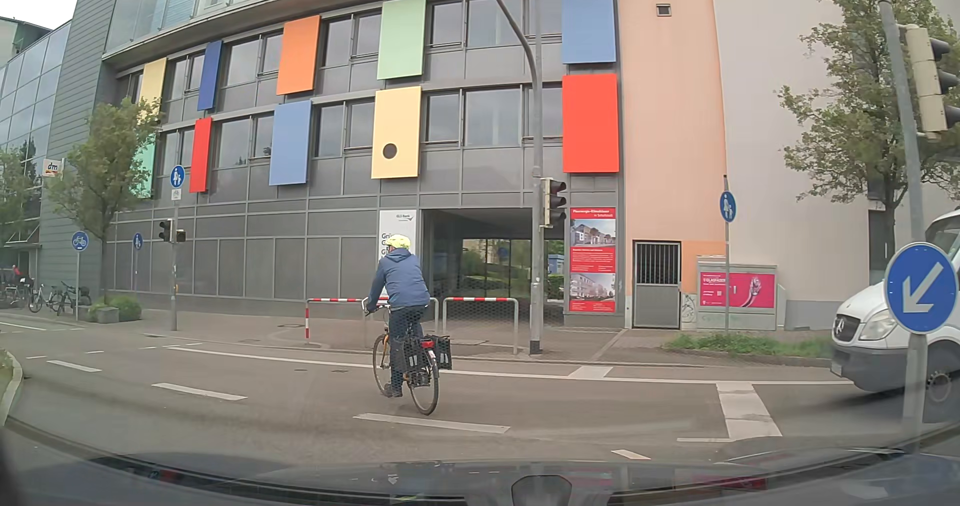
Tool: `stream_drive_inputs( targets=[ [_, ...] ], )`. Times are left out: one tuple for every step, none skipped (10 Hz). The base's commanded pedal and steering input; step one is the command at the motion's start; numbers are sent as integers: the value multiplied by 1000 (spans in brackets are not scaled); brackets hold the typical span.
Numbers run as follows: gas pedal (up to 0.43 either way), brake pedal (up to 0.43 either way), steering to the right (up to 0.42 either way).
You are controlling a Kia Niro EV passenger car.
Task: Follow the waypoints while adhering to traffic rules and regulations
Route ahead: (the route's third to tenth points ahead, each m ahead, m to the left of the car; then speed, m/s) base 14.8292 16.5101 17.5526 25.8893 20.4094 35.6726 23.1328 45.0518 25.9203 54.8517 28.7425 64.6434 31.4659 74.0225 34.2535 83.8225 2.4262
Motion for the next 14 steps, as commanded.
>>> stream_drive_inputs(
  targets=[
    [0,0,-364],
    [0,0,-364],
    [0,0,-365],
    [0,0,-365],
    [0,0,-365],
    [0,0,-365],
    [0,0,-365],
    [0,0,-363],
    [0,0,-364],
    [0,0,-364],
    [0,0,-363],
    [0,0,-363],
    [0,0,-363],
    [0,0,-362]
  ],
)
